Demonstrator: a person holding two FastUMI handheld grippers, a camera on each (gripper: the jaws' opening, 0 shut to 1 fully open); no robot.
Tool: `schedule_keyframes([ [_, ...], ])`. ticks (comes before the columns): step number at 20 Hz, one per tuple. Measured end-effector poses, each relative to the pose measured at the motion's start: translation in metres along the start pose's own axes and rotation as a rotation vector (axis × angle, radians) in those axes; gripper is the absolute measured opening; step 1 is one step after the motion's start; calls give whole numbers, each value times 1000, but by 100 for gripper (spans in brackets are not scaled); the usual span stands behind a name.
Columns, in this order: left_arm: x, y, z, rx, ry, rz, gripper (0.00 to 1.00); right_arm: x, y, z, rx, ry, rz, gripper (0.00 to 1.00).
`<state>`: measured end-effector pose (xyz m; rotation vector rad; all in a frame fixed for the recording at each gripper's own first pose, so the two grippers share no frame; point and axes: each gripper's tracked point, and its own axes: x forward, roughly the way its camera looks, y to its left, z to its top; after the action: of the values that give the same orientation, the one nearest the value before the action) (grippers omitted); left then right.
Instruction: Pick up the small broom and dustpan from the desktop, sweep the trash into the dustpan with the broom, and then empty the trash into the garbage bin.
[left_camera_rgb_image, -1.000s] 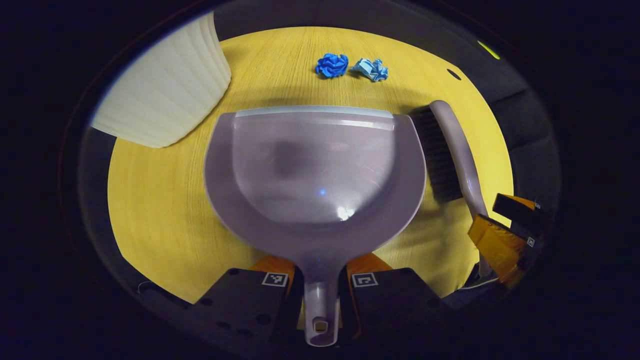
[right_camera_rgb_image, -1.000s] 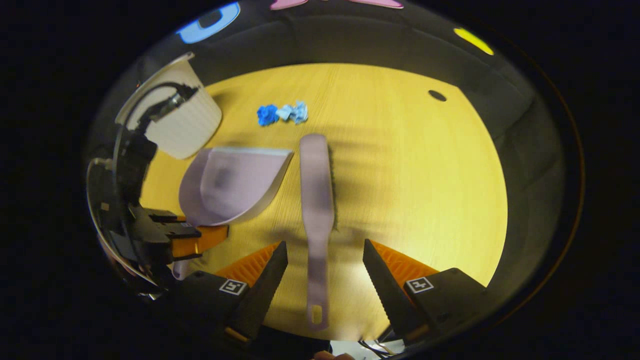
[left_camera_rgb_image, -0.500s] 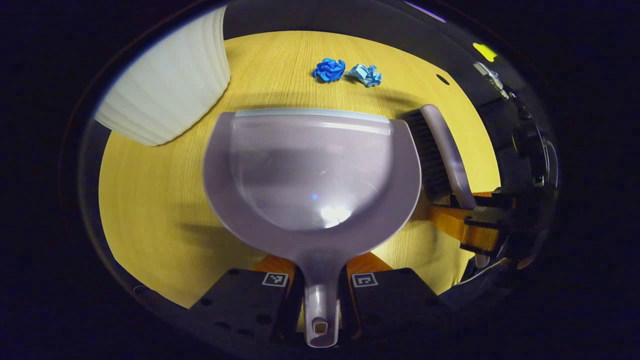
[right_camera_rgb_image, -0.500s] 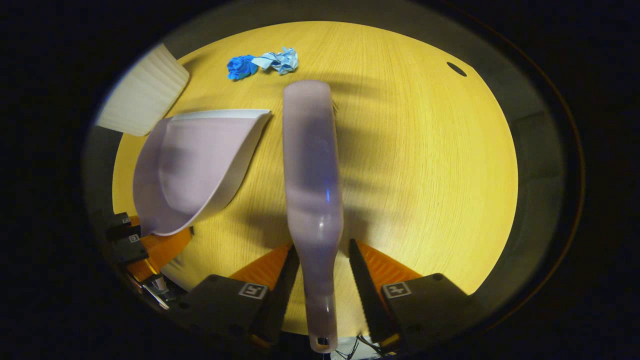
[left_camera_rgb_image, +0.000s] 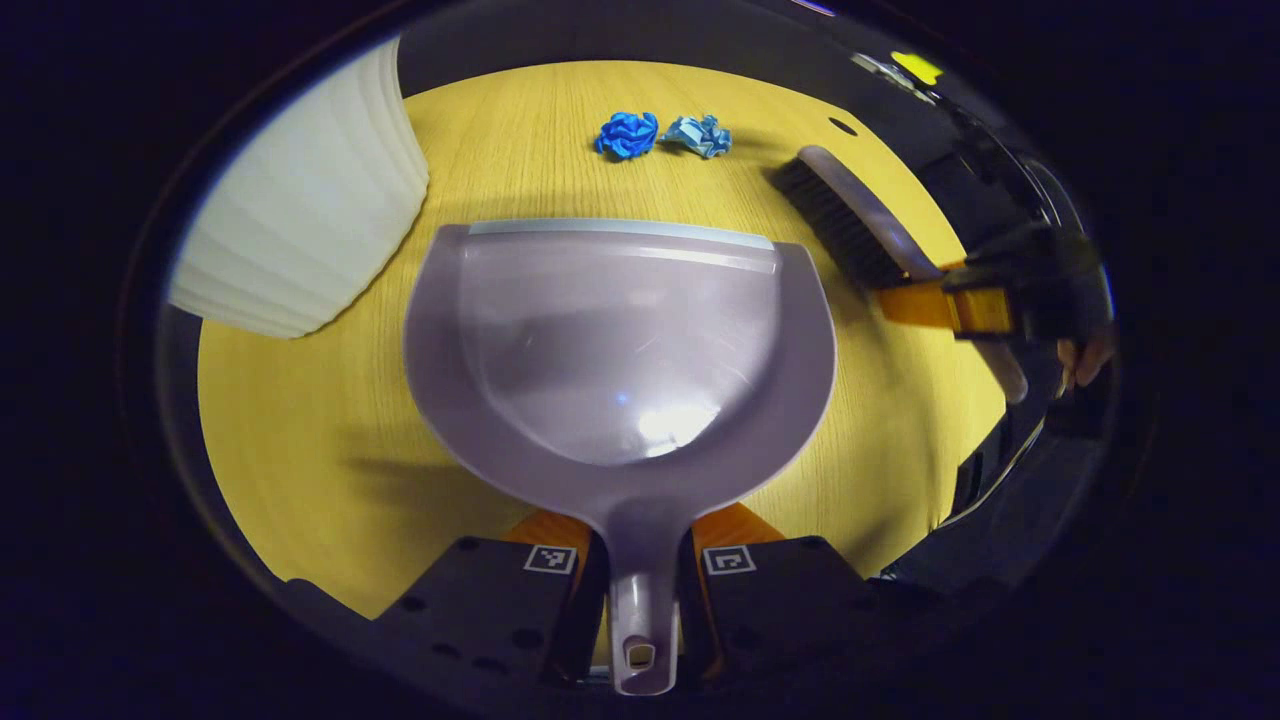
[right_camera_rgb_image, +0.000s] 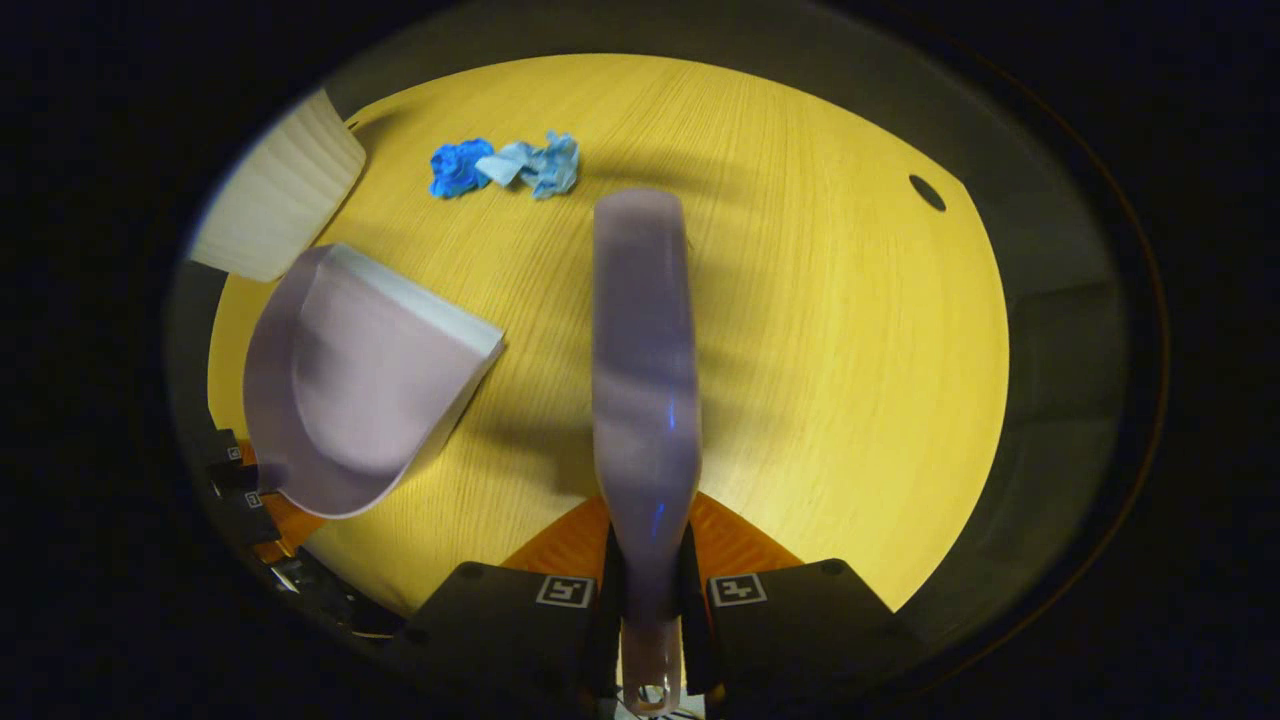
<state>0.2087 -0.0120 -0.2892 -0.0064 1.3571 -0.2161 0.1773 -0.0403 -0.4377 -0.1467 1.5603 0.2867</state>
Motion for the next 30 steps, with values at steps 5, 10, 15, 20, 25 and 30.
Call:
schedule_keyframes([
  [5, -16, 34, 10, 158, 62, 7, 31, 16, -45, 89, -94, -44, -92, 28],
  [10, -21, 63, 35, 288, 117, 43, 30, 25, -52, 163, -207, -44, -97, 27],
  [15, -20, 78, 47, 357, 144, 64, 30, 40, -13, 158, -402, 7, -61, 27],
  [20, -19, 81, 46, 374, 112, 55, 30, 21, 55, 110, -686, 136, 139, 27],
  [25, -17, 80, 41, 347, 56, 22, 31, 19, 34, 98, -650, 174, 276, 28],
  [30, -45, 74, 33, 305, -56, -56, 30, 22, -9, 112, -501, 84, 233, 28],
])
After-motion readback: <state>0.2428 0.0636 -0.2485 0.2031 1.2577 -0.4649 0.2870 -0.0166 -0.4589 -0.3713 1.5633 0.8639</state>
